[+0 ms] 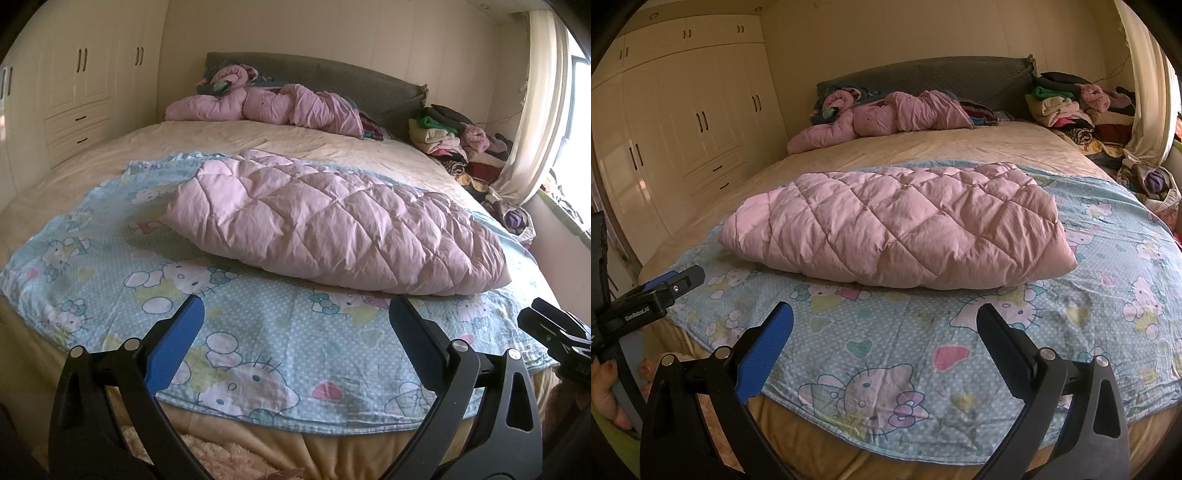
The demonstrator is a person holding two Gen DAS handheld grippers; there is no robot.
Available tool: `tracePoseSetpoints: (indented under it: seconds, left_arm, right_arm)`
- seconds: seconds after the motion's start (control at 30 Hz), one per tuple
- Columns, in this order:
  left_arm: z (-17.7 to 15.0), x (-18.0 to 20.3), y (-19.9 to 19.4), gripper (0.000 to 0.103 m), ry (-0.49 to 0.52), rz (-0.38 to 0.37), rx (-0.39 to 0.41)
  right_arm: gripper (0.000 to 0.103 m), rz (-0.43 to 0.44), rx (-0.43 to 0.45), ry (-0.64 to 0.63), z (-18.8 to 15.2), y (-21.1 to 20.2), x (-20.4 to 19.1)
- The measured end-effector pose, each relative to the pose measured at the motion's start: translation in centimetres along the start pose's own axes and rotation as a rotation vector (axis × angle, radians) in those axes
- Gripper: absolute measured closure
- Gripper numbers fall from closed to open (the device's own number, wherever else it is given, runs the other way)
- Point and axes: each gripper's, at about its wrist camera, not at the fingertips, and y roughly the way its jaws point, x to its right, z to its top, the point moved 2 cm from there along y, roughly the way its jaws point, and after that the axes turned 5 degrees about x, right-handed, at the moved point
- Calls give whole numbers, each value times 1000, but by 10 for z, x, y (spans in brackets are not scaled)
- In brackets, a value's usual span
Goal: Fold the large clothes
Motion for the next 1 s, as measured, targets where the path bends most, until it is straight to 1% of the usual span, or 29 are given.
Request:
tracePoseSetpoints:
  seconds: [0.7,0.9,1.0]
  left_arm:
    - [-2,0,0,9,4,7,-7]
    - [-5,-3,1,9,3,15,-20]
    - [-7,-8,2,9,-10,5,-34]
  right_arm:
    - [4,-3,4,0,0,-1,-4]
    - [4,-9,2,0,-1,0,-3]
    - [4,-27,2,10,-2,0,0]
